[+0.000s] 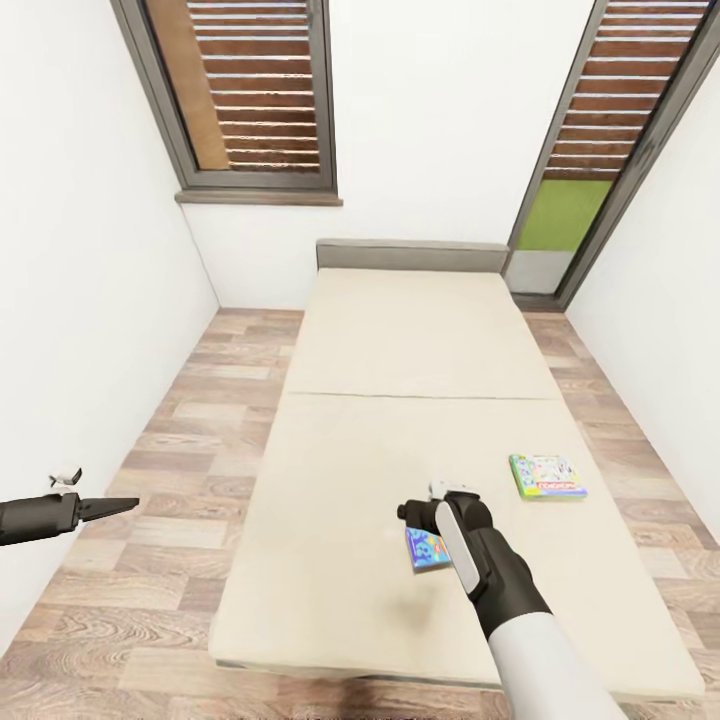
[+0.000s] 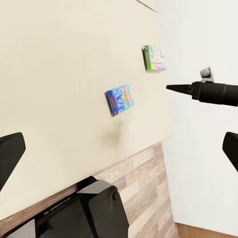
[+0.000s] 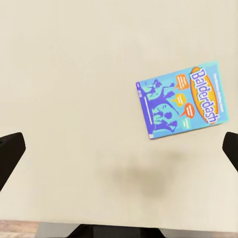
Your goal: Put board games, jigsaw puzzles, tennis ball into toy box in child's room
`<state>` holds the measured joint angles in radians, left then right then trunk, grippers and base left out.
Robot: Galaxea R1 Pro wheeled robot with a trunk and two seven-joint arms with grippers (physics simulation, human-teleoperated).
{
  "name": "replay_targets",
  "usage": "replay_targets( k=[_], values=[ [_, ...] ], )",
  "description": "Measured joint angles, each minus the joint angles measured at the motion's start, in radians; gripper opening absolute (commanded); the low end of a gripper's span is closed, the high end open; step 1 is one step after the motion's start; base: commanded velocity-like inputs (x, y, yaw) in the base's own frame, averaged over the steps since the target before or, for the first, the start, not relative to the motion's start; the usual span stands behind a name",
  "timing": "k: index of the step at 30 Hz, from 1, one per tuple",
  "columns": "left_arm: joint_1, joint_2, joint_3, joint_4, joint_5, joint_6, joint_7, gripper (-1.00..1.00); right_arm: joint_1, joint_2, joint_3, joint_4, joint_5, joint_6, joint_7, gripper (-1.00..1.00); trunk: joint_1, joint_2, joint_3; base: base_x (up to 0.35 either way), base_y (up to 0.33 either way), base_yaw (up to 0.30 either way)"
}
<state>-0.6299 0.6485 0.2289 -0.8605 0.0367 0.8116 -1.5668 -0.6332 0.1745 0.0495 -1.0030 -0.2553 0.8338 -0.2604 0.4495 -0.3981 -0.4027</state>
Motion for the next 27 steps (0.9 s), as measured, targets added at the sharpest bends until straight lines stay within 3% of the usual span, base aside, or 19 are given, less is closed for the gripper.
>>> replay_targets(
  k=[27],
  values=[
    [0.000, -0.012, -0.006, 0.000, -0.001, 0.000, 0.000, 1.00, -0.067, 0.000, -0.006, -0.041, 0.004, -0.002, 0.001, 1.00, 0.000, 0.000, -0.045, 0.000, 0.000, 0.000]
  ],
)
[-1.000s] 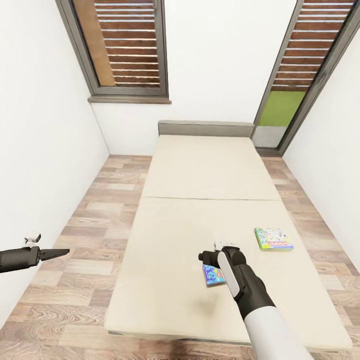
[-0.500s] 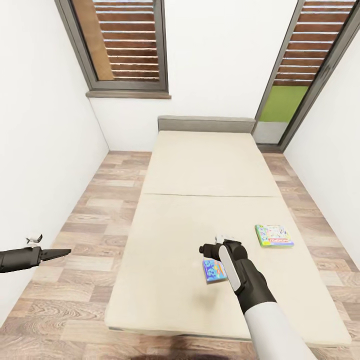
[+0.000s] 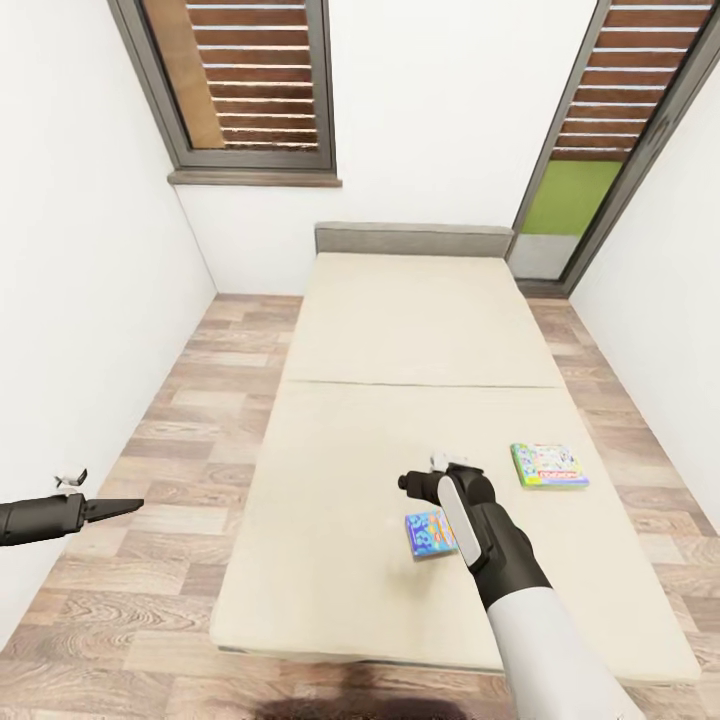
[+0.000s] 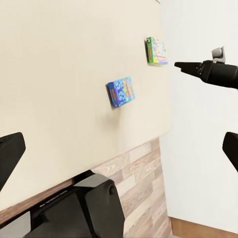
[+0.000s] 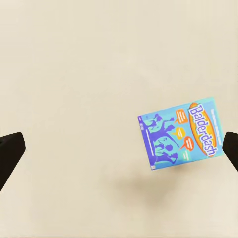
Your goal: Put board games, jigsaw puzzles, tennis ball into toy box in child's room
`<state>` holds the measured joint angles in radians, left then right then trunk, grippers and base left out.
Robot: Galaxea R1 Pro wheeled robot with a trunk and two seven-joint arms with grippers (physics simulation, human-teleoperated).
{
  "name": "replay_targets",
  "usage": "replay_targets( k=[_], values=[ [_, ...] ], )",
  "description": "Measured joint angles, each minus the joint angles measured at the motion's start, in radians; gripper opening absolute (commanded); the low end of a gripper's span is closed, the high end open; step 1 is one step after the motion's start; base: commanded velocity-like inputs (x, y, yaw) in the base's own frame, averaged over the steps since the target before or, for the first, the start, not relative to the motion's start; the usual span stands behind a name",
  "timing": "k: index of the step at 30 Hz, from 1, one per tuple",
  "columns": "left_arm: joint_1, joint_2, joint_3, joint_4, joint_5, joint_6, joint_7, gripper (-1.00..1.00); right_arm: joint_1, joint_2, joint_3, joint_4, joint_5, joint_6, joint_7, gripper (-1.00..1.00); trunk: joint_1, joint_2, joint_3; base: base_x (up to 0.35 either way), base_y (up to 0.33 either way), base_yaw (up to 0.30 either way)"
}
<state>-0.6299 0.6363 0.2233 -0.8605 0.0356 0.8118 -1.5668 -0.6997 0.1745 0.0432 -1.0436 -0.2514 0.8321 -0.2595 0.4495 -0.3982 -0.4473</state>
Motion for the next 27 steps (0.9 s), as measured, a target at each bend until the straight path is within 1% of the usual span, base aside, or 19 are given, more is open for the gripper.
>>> replay_targets(
  k=[2, 6, 13, 21, 23, 27],
  values=[
    [0.000, 0.000, 0.000, 0.000, 0.000, 0.000, 0.000, 1.00, -0.001, 0.000, 0.000, 0.000, 0.001, -0.009, 0.000, 1.00, 0.000, 0.000, -0.003, 0.000, 0.000, 0.000],
    [0.000, 0.000, 0.000, 0.000, 0.000, 0.000, 0.000, 1.00, -0.002, 0.000, 0.000, 0.000, 0.003, -0.053, -0.001, 1.00, 0.000, 0.000, -0.010, 0.000, 0.000, 0.000],
    [0.000, 0.000, 0.000, 0.000, 0.000, 0.000, 0.000, 1.00, -0.002, -0.001, -0.001, 0.000, 0.007, -0.080, -0.001, 1.00, 0.000, 0.000, -0.021, 0.000, 0.000, 0.000],
    [0.000, 0.000, -0.001, 0.000, 0.000, 0.000, 0.000, 1.00, -0.014, -0.034, -0.008, 0.005, 0.002, -0.089, -0.001, 1.00, 0.000, 0.000, -0.035, 0.000, 0.000, 0.000],
    [0.000, 0.000, -0.001, 0.000, 0.000, 0.000, 0.000, 1.00, -0.019, -0.037, -0.008, 0.008, 0.000, -0.091, -0.001, 1.00, 0.000, 0.000, -0.038, 0.000, 0.000, 0.000],
    [0.000, -0.001, -0.001, 0.000, 0.000, 0.001, 0.000, 1.00, -0.031, -0.042, -0.009, 0.012, 0.000, -0.123, -0.001, 1.00, 0.000, 0.000, -0.045, 0.000, 0.000, 0.000]
  ],
)
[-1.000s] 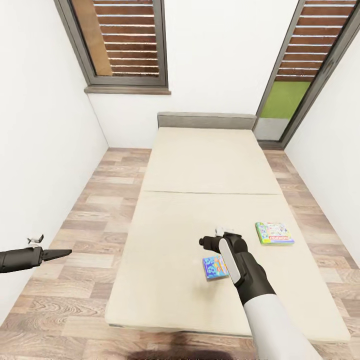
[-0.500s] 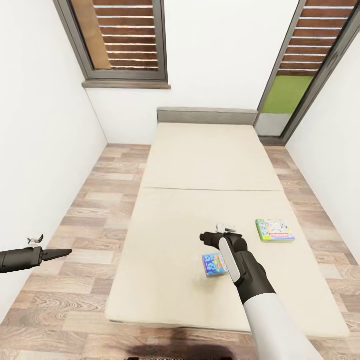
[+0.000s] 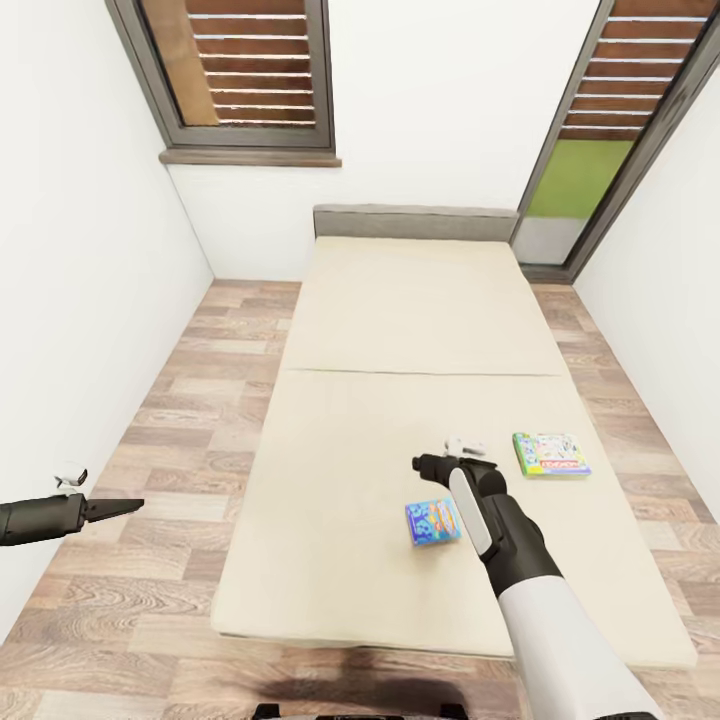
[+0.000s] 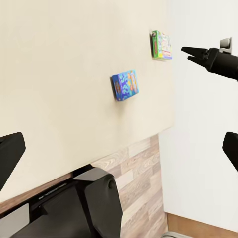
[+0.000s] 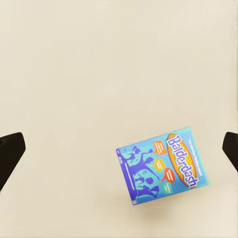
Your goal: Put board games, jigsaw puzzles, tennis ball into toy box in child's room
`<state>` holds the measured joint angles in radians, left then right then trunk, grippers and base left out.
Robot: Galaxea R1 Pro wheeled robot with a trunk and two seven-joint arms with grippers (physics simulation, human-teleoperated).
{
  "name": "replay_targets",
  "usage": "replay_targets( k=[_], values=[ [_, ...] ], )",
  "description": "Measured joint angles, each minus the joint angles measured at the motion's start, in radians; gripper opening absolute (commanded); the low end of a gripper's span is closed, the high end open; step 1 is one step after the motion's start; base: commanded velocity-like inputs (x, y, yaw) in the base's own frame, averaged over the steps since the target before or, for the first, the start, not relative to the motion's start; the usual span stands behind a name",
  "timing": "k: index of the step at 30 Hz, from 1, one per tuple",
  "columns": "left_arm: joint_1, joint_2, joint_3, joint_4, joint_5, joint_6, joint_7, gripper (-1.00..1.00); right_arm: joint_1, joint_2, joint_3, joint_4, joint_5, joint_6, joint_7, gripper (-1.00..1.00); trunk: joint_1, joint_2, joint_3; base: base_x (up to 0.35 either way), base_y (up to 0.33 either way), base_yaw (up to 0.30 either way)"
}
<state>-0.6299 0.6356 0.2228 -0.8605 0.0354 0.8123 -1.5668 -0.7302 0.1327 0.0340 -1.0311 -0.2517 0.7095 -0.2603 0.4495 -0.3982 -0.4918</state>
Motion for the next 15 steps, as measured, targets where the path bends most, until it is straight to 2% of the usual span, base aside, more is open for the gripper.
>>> replay_targets(
  k=[15],
  values=[
    [0.000, -0.001, 0.000, 0.000, 0.000, 0.000, 0.000, 1.00, -0.008, -0.003, 0.000, 0.016, 0.001, -0.026, 0.000, 1.00, 0.000, 0.000, -0.025, 0.000, 0.000, 0.000]
  ],
)
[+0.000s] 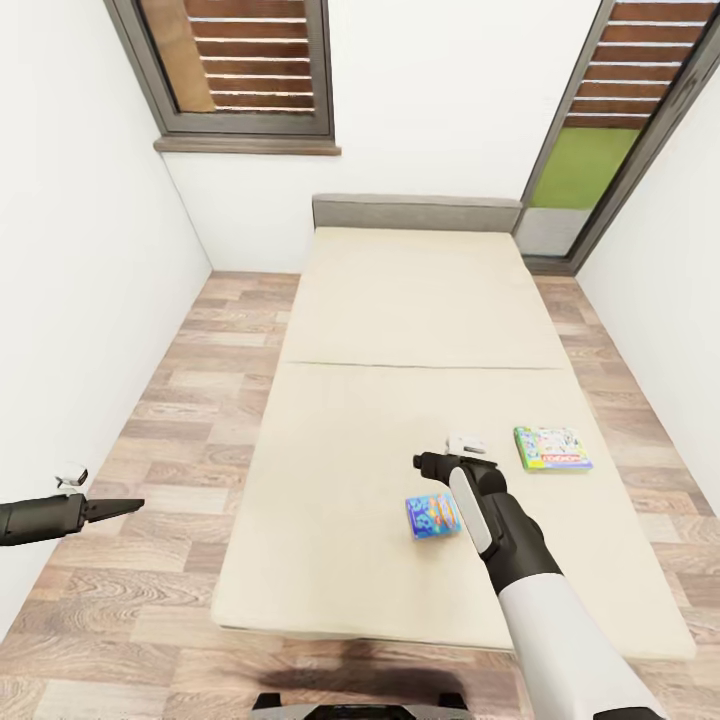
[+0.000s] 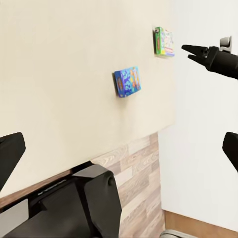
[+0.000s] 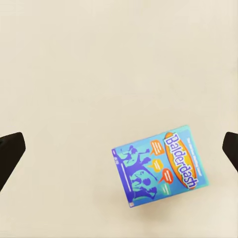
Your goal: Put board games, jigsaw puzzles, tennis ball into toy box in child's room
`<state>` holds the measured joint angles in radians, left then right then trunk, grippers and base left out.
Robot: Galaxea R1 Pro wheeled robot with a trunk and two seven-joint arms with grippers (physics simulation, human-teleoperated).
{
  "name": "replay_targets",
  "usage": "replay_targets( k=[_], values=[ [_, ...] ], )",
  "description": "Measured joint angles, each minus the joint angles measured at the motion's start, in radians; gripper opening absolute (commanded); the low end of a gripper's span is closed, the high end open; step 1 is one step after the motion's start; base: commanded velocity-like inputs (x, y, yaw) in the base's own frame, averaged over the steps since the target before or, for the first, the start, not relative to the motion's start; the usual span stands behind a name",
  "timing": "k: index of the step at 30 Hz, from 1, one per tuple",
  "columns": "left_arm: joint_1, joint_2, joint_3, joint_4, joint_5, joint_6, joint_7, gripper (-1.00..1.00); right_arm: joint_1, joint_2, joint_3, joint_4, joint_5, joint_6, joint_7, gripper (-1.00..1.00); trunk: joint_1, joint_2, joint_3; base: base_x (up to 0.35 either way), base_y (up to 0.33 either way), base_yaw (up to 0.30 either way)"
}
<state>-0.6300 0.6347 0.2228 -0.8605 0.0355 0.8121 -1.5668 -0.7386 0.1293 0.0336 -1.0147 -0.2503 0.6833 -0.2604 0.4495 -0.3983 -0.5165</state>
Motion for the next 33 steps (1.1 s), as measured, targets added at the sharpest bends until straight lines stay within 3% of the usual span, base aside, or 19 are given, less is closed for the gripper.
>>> replay_targets(
  k=[33],
  values=[
    [0.000, -0.003, 0.000, 0.000, 0.000, 0.000, 0.000, 1.00, 0.001, 0.001, 0.000, 0.000, 0.003, -0.002, 0.000, 1.00, 0.000, 0.000, -0.054, 0.000, 0.000, 0.000]
  ],
)
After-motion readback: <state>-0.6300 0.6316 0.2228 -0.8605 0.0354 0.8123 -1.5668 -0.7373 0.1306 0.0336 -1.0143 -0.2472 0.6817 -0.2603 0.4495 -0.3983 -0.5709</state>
